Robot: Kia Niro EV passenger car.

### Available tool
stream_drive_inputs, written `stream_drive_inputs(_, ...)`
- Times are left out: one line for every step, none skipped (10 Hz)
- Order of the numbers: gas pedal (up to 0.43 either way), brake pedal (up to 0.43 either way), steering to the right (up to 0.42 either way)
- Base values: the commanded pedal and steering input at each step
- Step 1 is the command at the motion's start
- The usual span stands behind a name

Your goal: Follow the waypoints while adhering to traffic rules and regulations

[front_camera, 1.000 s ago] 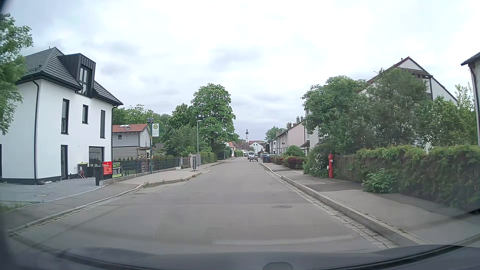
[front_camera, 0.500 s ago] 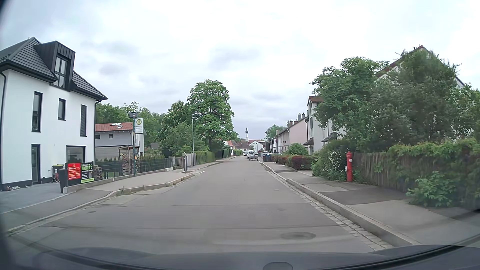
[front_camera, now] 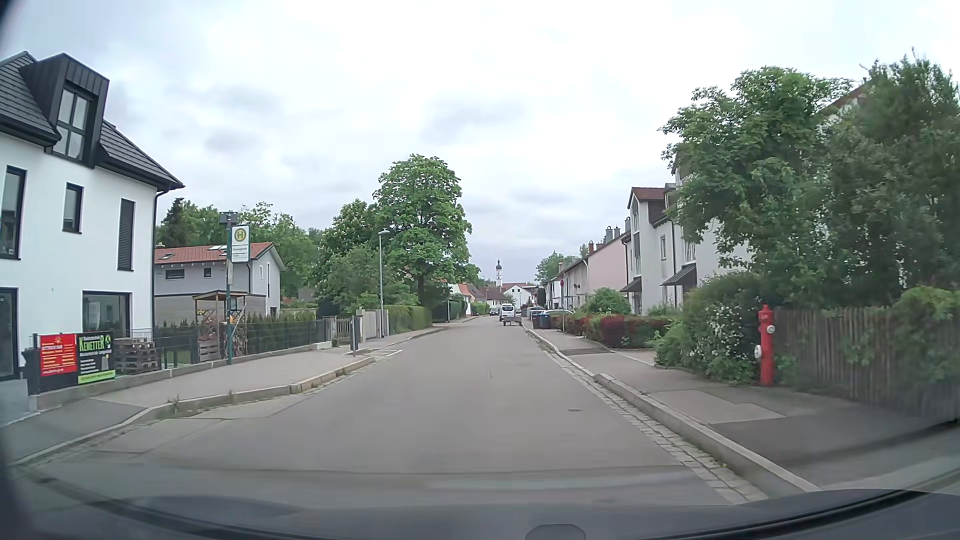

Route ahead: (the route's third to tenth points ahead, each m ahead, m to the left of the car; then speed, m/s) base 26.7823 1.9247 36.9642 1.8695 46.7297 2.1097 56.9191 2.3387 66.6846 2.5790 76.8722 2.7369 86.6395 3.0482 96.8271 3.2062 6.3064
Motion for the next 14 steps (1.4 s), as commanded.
stream_drive_inputs(0.087, 0.0, -0.02)
stream_drive_inputs(0.079, 0.0, -0.021)
stream_drive_inputs(0.067, 0.0, -0.019)
stream_drive_inputs(0.067, 0.0, -0.018)
stream_drive_inputs(0.067, 0.0, -0.016)
stream_drive_inputs(0.067, 0.0, -0.01)
stream_drive_inputs(0.079, 0.0, -0.003)
stream_drive_inputs(0.079, 0.0, -0.002)
stream_drive_inputs(0.079, 0.0, -0.002)
stream_drive_inputs(0.079, 0.0, -0.001)
stream_drive_inputs(0.079, 0.0, 0.0)
stream_drive_inputs(0.079, 0.0, 0.001)
stream_drive_inputs(0.079, 0.0, 0.001)
stream_drive_inputs(0.079, 0.0, 0.001)
